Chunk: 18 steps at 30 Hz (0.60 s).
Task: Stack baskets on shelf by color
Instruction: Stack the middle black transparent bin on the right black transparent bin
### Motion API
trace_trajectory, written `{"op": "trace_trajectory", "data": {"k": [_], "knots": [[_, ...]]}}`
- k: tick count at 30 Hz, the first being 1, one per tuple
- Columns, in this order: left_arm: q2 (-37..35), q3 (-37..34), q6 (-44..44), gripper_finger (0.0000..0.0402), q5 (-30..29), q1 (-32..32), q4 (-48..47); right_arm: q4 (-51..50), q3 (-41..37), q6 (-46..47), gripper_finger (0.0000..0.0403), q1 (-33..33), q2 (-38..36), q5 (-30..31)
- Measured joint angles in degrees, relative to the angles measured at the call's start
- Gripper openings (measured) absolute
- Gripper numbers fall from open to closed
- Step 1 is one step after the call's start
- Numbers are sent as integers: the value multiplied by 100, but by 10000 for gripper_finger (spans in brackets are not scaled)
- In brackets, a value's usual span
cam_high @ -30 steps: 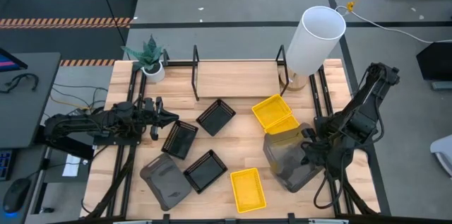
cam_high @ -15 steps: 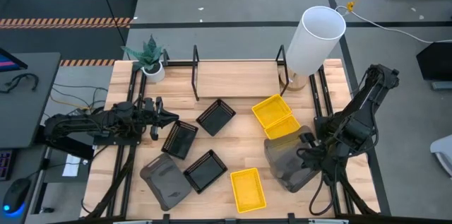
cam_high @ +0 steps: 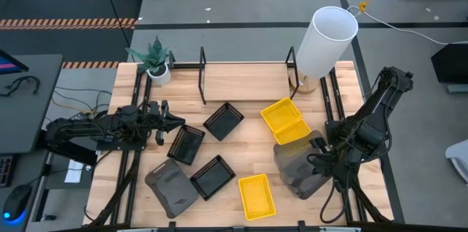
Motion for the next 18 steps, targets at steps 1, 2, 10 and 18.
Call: {"op": "trace_trajectory", "data": {"k": [1, 2, 10, 18], "knots": [[1, 0, 0, 36, -1, 1, 1, -2, 0, 2, 9, 0, 0, 0], [1, 1, 1, 35, 0, 1, 0, -2, 0, 2, 9, 0, 0, 0], [0, 1, -1, 32, 1, 0, 1, -2, 0, 3, 9, 0, 0, -49], [1, -1, -1, 37, 1, 2, 0, -11, 0, 253, 9, 1, 0, -327]]}}
